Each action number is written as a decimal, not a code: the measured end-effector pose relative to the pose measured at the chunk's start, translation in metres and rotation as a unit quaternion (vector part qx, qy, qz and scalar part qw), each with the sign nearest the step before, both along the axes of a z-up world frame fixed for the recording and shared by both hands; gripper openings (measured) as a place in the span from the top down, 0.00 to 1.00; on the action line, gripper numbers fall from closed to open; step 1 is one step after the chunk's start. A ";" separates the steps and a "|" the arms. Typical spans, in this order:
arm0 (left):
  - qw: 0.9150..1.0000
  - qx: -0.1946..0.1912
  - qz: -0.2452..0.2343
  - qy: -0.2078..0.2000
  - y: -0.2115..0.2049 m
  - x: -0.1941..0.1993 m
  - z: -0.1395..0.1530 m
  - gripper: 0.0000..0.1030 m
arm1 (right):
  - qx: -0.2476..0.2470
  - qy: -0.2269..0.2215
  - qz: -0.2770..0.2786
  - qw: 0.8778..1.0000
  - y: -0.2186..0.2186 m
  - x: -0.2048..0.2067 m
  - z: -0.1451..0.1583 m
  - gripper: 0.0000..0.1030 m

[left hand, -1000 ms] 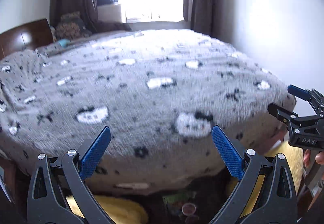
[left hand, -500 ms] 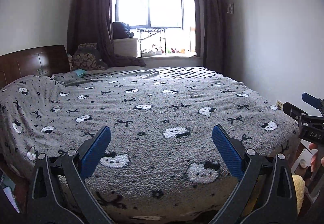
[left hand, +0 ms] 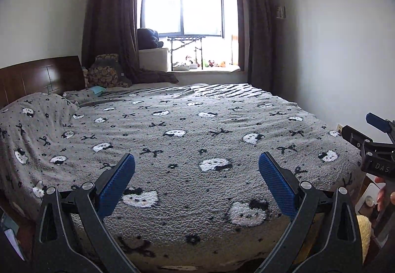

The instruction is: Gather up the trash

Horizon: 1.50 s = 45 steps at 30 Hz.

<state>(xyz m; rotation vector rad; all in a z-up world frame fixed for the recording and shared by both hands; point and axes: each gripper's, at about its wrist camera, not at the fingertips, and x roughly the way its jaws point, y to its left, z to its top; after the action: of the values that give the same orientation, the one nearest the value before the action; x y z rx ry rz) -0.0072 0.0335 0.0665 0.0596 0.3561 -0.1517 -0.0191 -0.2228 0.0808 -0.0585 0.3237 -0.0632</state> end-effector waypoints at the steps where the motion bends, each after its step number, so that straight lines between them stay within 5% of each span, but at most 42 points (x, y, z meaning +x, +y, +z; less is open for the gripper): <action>1: 1.000 0.001 -0.001 0.000 0.000 0.000 0.000 0.08 | 0.000 0.000 0.002 1.000 0.001 0.000 0.000 0.03; 45: 1.000 0.008 -0.002 0.005 0.004 0.000 -0.002 0.08 | -0.004 0.006 0.013 1.000 0.008 0.004 -0.001 0.03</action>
<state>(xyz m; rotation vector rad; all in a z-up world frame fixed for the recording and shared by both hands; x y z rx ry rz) -0.0067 0.0378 0.0646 0.0746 0.3681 -0.1524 -0.0152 -0.2145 0.0799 -0.0705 0.3344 -0.0374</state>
